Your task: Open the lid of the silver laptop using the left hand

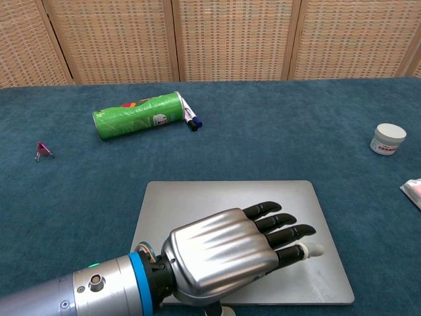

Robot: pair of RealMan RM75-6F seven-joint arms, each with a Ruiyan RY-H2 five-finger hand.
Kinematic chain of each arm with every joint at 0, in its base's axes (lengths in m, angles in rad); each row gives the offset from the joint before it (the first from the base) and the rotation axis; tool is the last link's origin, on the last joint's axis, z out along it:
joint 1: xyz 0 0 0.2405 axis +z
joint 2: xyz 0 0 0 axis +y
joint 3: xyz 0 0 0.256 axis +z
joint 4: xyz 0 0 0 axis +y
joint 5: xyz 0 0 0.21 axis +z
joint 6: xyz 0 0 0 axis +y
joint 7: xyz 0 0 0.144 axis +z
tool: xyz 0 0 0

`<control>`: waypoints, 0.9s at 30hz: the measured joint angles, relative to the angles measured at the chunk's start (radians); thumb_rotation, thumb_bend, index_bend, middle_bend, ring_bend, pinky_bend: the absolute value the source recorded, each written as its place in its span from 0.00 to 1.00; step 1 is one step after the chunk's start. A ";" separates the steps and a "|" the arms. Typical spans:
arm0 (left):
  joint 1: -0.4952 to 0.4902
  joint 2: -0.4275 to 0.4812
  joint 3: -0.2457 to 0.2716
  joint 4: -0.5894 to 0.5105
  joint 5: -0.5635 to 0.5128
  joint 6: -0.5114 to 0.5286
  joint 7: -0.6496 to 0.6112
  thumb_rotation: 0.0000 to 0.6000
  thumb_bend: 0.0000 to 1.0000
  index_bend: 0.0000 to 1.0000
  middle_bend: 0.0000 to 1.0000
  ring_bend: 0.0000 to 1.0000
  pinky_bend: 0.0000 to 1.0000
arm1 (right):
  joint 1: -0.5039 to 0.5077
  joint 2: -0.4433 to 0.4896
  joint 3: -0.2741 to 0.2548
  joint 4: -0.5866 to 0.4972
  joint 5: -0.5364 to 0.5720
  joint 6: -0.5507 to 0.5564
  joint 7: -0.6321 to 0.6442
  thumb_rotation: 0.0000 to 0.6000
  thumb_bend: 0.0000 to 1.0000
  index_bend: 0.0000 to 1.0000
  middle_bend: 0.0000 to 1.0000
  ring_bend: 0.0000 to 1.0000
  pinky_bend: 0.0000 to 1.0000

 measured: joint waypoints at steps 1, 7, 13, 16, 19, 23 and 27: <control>-0.001 -0.002 0.001 0.002 -0.002 0.001 0.000 1.00 0.00 0.00 0.00 0.00 0.00 | 0.000 0.000 0.000 0.000 0.000 0.000 0.001 1.00 0.00 0.00 0.00 0.00 0.00; -0.005 -0.007 0.003 0.006 -0.018 0.008 0.010 1.00 0.08 0.00 0.00 0.00 0.00 | 0.001 0.000 0.000 0.001 0.003 -0.003 0.004 1.00 0.00 0.00 0.00 0.00 0.00; -0.008 -0.010 0.008 0.006 -0.028 0.017 0.021 1.00 0.22 0.00 0.00 0.00 0.00 | 0.002 0.001 -0.001 0.000 0.002 -0.005 0.004 1.00 0.00 0.00 0.00 0.00 0.00; -0.011 -0.010 0.009 0.005 -0.031 0.023 0.028 1.00 0.28 0.00 0.00 0.00 0.00 | 0.002 0.001 -0.002 0.000 0.000 -0.005 0.004 1.00 0.00 0.00 0.00 0.00 0.00; -0.015 -0.006 0.008 0.000 -0.033 0.028 0.036 1.00 0.30 0.00 0.00 0.00 0.00 | 0.002 0.001 -0.003 -0.001 0.001 -0.007 0.004 1.00 0.00 0.00 0.00 0.00 0.00; -0.017 -0.001 0.007 -0.008 -0.036 0.033 0.042 1.00 0.31 0.00 0.00 0.00 0.00 | 0.002 0.001 -0.003 0.000 0.001 -0.007 0.004 1.00 0.00 0.00 0.00 0.00 0.00; -0.019 0.010 0.003 -0.021 -0.038 0.044 0.053 1.00 0.34 0.00 0.00 0.00 0.00 | 0.002 0.001 -0.004 -0.001 -0.001 -0.007 0.004 1.00 0.00 0.00 0.00 0.00 0.00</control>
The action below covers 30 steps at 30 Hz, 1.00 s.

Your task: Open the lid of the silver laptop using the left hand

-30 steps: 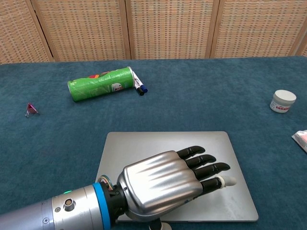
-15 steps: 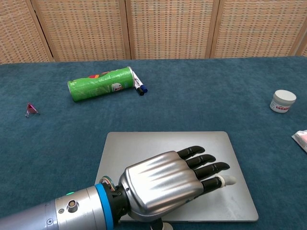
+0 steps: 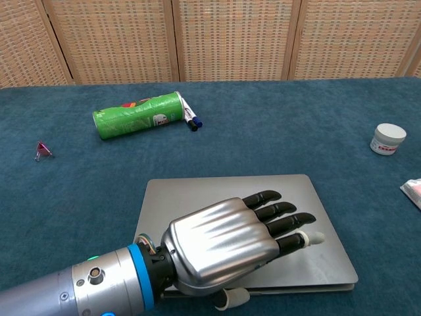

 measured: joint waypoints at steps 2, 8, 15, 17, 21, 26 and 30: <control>-0.001 0.007 -0.004 -0.006 0.001 0.008 0.010 1.00 0.36 0.00 0.00 0.00 0.00 | 0.000 0.000 -0.001 0.000 -0.001 0.000 -0.001 1.00 0.00 0.00 0.00 0.00 0.00; -0.002 0.035 -0.030 -0.041 -0.005 0.039 0.039 1.00 0.40 0.00 0.00 0.00 0.00 | 0.000 -0.002 -0.002 -0.001 -0.004 0.000 -0.006 1.00 0.00 0.00 0.00 0.00 0.00; -0.007 0.089 -0.088 -0.104 -0.024 0.074 0.056 1.00 0.40 0.00 0.00 0.00 0.00 | 0.005 -0.006 -0.008 -0.001 -0.016 -0.009 -0.009 1.00 0.00 0.05 0.00 0.00 0.00; -0.010 0.106 -0.109 -0.117 -0.036 0.079 0.056 1.00 0.40 0.00 0.00 0.00 0.00 | 0.009 -0.007 -0.014 0.002 -0.028 -0.019 0.000 1.00 0.00 0.07 0.00 0.00 0.00; -0.019 0.142 -0.144 -0.137 -0.064 0.088 0.046 1.00 0.40 0.00 0.00 0.00 0.00 | 0.025 -0.014 -0.030 0.024 -0.066 -0.047 0.016 1.00 0.09 0.12 0.06 0.00 0.02; -0.027 0.176 -0.164 -0.149 -0.085 0.096 0.021 1.00 0.40 0.00 0.00 0.00 0.00 | 0.059 -0.039 -0.056 0.061 -0.125 -0.103 0.010 1.00 0.35 0.20 0.16 0.05 0.15; -0.038 0.185 -0.175 -0.144 -0.099 0.100 -0.005 1.00 0.40 0.00 0.00 0.00 0.00 | 0.095 -0.072 -0.084 0.089 -0.213 -0.147 0.005 1.00 0.58 0.22 0.18 0.08 0.19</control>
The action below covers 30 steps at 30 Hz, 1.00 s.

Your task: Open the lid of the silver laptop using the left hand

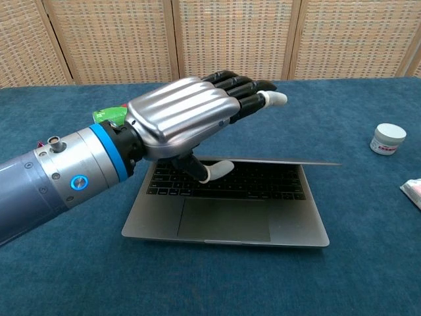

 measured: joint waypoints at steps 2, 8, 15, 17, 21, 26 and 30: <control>-0.008 -0.001 -0.003 0.008 -0.005 0.000 -0.002 1.00 0.40 0.00 0.00 0.00 0.00 | 0.034 -0.027 -0.014 0.019 -0.063 -0.039 -0.012 1.00 0.66 0.23 0.18 0.08 0.20; -0.022 -0.009 -0.002 0.028 -0.026 -0.003 0.000 1.00 0.40 0.00 0.00 0.00 0.00 | 0.136 -0.097 -0.031 0.024 -0.130 -0.201 -0.082 1.00 0.86 0.23 0.18 0.08 0.20; -0.040 -0.012 0.000 0.032 -0.043 -0.007 0.013 1.00 0.40 0.00 0.00 0.00 0.00 | 0.212 -0.167 -0.009 -0.057 -0.029 -0.355 -0.233 1.00 1.00 0.23 0.16 0.08 0.20; -0.042 -0.012 0.000 0.029 -0.046 -0.007 0.015 1.00 0.41 0.00 0.00 0.00 0.00 | 0.228 -0.188 0.001 -0.079 0.010 -0.388 -0.267 1.00 1.00 0.23 0.16 0.08 0.20; -0.048 -0.007 0.003 0.025 -0.049 -0.008 0.032 1.00 0.41 0.00 0.00 0.00 0.00 | 0.249 -0.217 0.012 -0.099 0.060 -0.433 -0.329 1.00 1.00 0.23 0.15 0.08 0.20; -0.055 -0.010 0.005 0.023 -0.066 -0.006 0.036 1.00 0.41 0.00 0.00 0.00 0.00 | 0.272 -0.264 0.026 -0.113 0.159 -0.478 -0.431 1.00 1.00 0.23 0.15 0.08 0.20; -0.060 -0.014 0.003 0.031 -0.080 -0.004 0.037 1.00 0.41 0.00 0.00 0.00 0.00 | 0.287 -0.310 0.029 -0.115 0.232 -0.503 -0.526 1.00 1.00 0.23 0.15 0.08 0.20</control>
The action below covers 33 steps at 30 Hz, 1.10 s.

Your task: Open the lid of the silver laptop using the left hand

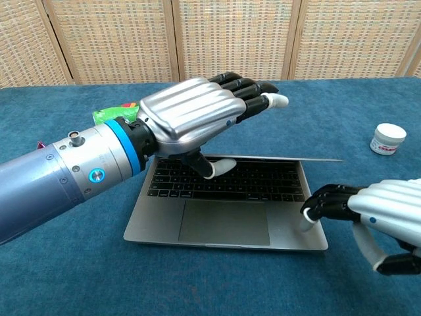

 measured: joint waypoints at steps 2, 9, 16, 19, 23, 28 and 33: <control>-0.001 -0.002 -0.001 0.005 -0.007 0.002 -0.002 1.00 0.41 0.00 0.00 0.00 0.00 | 0.007 -0.022 0.000 0.001 0.042 -0.010 -0.040 1.00 1.00 0.23 0.15 0.08 0.20; -0.007 -0.003 0.002 0.020 -0.017 0.008 -0.012 1.00 0.41 0.00 0.00 0.00 0.00 | 0.028 -0.077 -0.011 0.022 0.135 -0.024 -0.134 1.00 1.00 0.23 0.14 0.08 0.20; -0.014 -0.002 0.005 0.034 -0.023 0.014 -0.020 1.00 0.41 0.00 0.00 0.00 0.00 | 0.045 -0.086 -0.027 0.039 0.178 -0.018 -0.156 1.00 1.00 0.23 0.15 0.08 0.20; -0.015 0.002 0.005 0.035 -0.025 0.018 -0.020 1.00 0.41 0.00 0.00 0.00 0.00 | 0.050 -0.083 -0.033 0.042 0.181 -0.016 -0.156 1.00 1.00 0.23 0.15 0.08 0.20; -0.015 0.013 -0.005 0.031 -0.032 0.028 -0.022 1.00 0.41 0.00 0.00 0.00 0.00 | 0.057 -0.077 -0.046 0.050 0.185 -0.016 -0.155 1.00 1.00 0.23 0.15 0.08 0.20; -0.014 0.044 -0.019 0.017 -0.043 0.037 -0.020 1.00 0.41 0.00 0.00 0.00 0.00 | 0.062 -0.070 -0.052 0.054 0.182 -0.008 -0.147 1.00 1.00 0.23 0.15 0.08 0.20; -0.005 0.088 -0.032 0.014 -0.059 0.050 -0.023 1.00 0.41 0.00 0.00 0.00 0.00 | 0.065 -0.062 -0.058 0.060 0.178 0.000 -0.134 1.00 1.00 0.23 0.16 0.08 0.20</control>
